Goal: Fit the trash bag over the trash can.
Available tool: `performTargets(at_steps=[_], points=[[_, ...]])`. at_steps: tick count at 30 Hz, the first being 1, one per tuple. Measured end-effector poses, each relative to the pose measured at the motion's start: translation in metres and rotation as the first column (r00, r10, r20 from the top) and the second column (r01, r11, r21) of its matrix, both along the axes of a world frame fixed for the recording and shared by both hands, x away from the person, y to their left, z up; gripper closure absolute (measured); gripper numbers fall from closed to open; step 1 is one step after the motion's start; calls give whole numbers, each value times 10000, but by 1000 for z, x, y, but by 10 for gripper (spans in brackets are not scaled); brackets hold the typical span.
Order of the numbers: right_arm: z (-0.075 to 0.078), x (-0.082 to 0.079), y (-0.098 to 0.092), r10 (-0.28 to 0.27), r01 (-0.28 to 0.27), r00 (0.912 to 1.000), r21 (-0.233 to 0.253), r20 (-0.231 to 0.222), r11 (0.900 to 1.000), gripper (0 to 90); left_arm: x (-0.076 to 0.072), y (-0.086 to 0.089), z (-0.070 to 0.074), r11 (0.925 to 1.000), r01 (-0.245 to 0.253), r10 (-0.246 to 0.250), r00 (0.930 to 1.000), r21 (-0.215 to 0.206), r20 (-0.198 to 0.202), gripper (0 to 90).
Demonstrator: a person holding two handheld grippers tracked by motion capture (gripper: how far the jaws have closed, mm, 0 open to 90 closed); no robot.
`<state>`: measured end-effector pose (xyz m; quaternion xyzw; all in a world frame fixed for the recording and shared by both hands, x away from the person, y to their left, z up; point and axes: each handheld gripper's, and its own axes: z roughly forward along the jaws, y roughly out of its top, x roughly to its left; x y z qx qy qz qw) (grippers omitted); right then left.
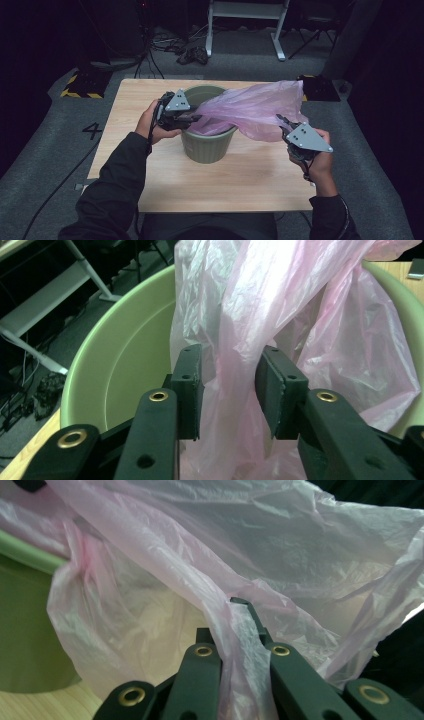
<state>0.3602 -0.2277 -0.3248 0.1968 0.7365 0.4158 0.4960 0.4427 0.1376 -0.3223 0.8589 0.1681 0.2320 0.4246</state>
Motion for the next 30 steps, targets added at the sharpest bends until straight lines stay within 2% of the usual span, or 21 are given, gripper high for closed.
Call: performTargets(at_steps=[3, 7, 9, 11, 14, 17, 20, 22, 24, 25, 28, 30], points=[[2, 1, -1, 18, -18, 10000, 149, -27, 9999, 895, 1, -6, 3, 10000, 31, -31, 10000, -95, -14, 601], [5, 1, 3, 134, -134, 9999, 96, 24, 9999, 895, -2, -13, 10, 9990, -17, 15, 10000, -438, -32, 388], [7, 1, 6, 245, -245, 9997, -19, 77, 9997, 895, -5, -15, 13, 9987, 159, -157, 9999, -489, 37, 366], [10, 1, 10, 301, -300, 9995, -133, 91, 9995, 894, -9, -19, 16, 9974, 111, -102, 9999, -714, 138, 307], [15, 0, 17, 518, -513, 9985, -320, 150, 9982, 892, -14, -28, 22, 9954, 465, -439, 9985, -838, 322, 300], [20, -2, 29, 787, -779, 9968, -595, 108, 9952, 890, -19, -42, 23, 9959, 741, -716, 9962, -513, 487, 304], [23, -4, 42, 1043, -1028, 9945, -939, 113, 9903, 887, -24, -55, 24, 9964, 815, -795, 9941, -239, 737, 349], [24, -5, 48, 1176, -1156, 9930, -1083, 125, 9874, 885, -26, -60, 24, 9971, 766, -759, 9928, -42, 931, 472], [25, -6, 53, 1325, -1304, 9911, -1181, 99, 9844, 885, -25, -63, 22, 9983, 579, -587, 9933, 105, 996, 547], [25, -6, 56, 1375, -1357, 9905, -1169, 72, 9838, 885, -25, -63, 21, 9977, 665, -677, 9925, 150, 1018, 616], [26, -8, 60, 1463, -1441, 9892, -1184, 102, 9825, 873, -24, -62, 18, 9973, 456, -530, 9897, 578, 1329, 813], [25, -10, 60, 1548, -1531, 9879, -1140, 65, 9816, 842, -24, -59, 16, 9971, 443, -525, 9891, 616, 1378, 883]])
